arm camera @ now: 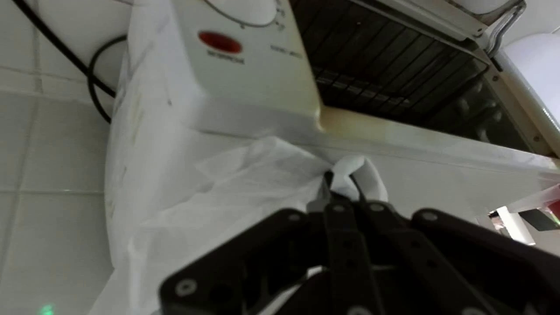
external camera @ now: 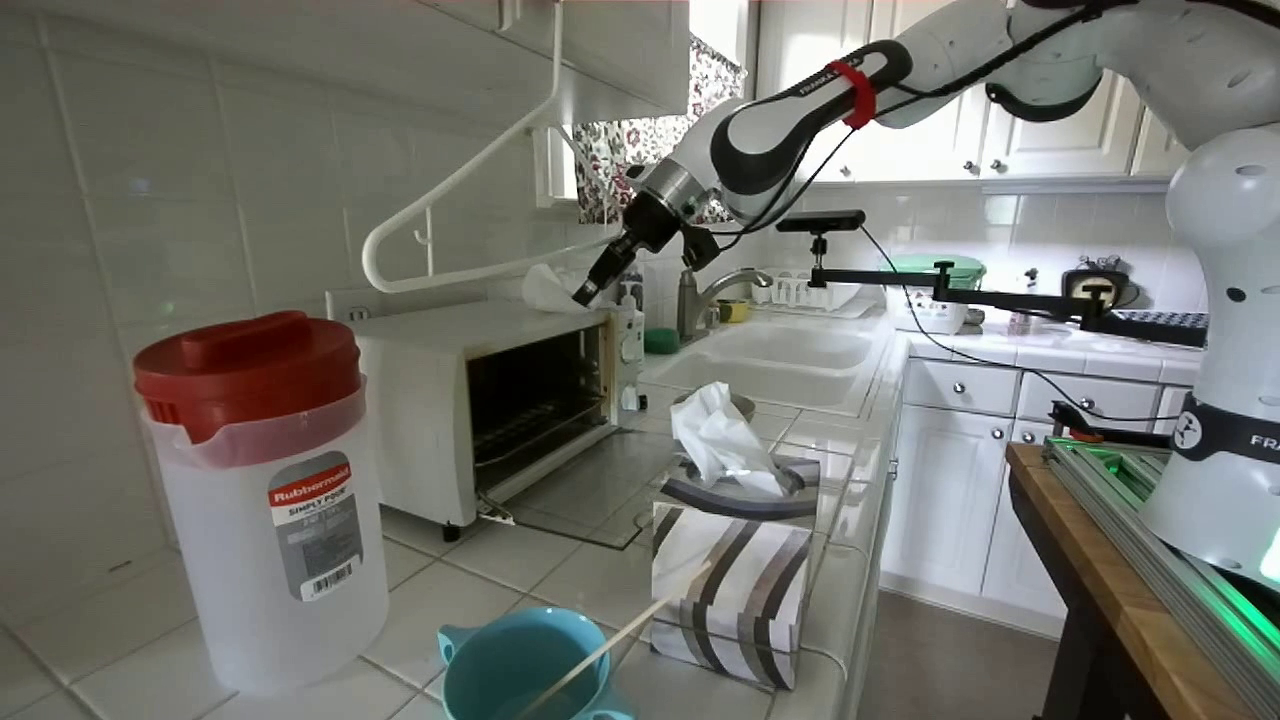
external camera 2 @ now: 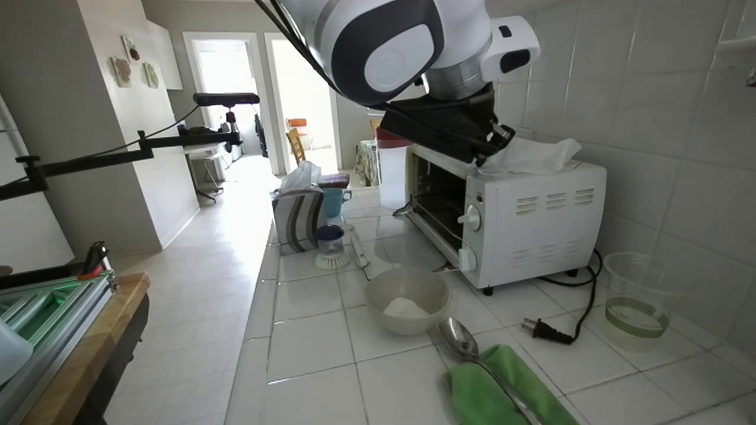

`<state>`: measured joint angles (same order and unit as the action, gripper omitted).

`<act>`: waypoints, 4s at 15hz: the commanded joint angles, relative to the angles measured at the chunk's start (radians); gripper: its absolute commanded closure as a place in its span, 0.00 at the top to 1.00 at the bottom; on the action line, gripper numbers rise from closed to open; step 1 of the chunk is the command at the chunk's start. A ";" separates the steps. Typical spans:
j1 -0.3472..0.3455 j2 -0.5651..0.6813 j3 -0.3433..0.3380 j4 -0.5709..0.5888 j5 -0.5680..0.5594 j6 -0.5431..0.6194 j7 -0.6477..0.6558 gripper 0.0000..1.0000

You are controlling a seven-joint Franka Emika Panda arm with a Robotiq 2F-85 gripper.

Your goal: Use the paper towel to clean the top of the grill

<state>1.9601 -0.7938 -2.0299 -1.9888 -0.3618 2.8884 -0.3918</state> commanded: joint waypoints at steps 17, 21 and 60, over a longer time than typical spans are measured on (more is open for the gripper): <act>-0.049 -0.001 0.044 -0.003 -0.023 -0.073 -0.019 0.00; -0.030 -0.014 0.051 0.010 -0.026 -0.090 -0.018 0.00; -0.120 0.020 0.101 -0.016 -0.063 -0.178 -0.051 0.00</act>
<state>1.8895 -0.7790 -1.9539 -1.9892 -0.4069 2.7198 -0.4174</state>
